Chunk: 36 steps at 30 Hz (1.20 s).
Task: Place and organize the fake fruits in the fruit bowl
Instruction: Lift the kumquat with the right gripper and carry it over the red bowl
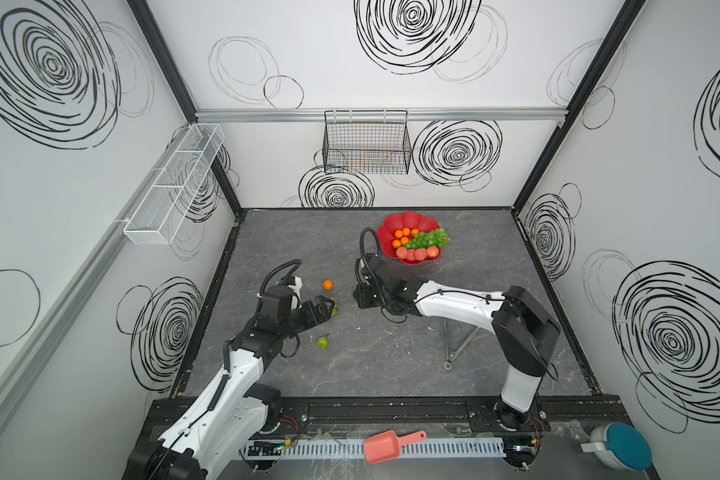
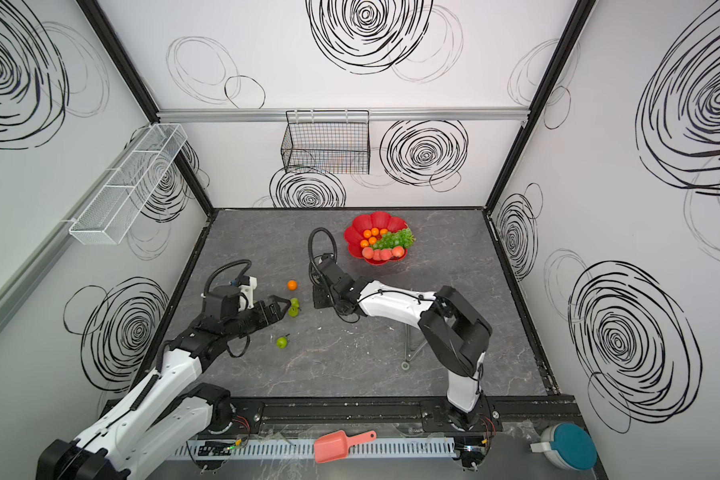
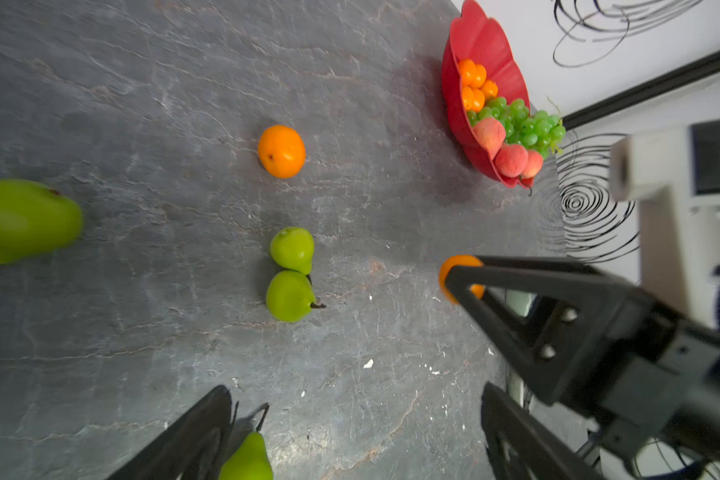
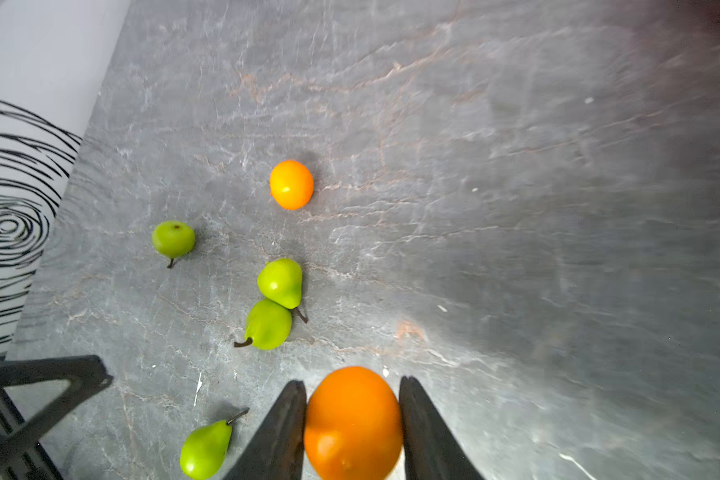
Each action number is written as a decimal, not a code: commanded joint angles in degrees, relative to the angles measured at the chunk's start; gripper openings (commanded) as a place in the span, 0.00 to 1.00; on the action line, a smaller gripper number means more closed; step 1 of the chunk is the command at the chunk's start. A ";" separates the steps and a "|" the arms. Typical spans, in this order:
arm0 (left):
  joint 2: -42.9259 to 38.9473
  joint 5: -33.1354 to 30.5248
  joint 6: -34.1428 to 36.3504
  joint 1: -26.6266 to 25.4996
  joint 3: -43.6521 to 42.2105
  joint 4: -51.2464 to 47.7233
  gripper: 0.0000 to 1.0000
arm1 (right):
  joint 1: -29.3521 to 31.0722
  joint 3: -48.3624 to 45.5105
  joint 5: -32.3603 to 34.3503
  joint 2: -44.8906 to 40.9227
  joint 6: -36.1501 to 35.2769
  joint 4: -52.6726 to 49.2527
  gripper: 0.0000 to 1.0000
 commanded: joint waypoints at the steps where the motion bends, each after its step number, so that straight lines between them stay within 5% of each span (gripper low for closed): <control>1: 2.69 -3.25 0.98 -4.24 3.69 5.02 0.96 | -3.11 -3.88 0.88 -5.24 1.66 0.74 0.39; 10: 15.56 -4.43 1.43 -12.56 12.92 10.93 0.96 | -13.11 -10.88 -1.28 -15.28 0.23 -1.43 0.39; 18: 26.65 -2.94 2.86 -14.30 23.39 13.10 0.96 | -23.00 -12.18 -7.23 -18.52 -2.58 -2.27 0.39; 36: 48.33 -2.10 1.42 -14.92 46.81 17.42 0.96 | -35.11 5.40 -17.39 -4.19 -10.89 -4.50 0.39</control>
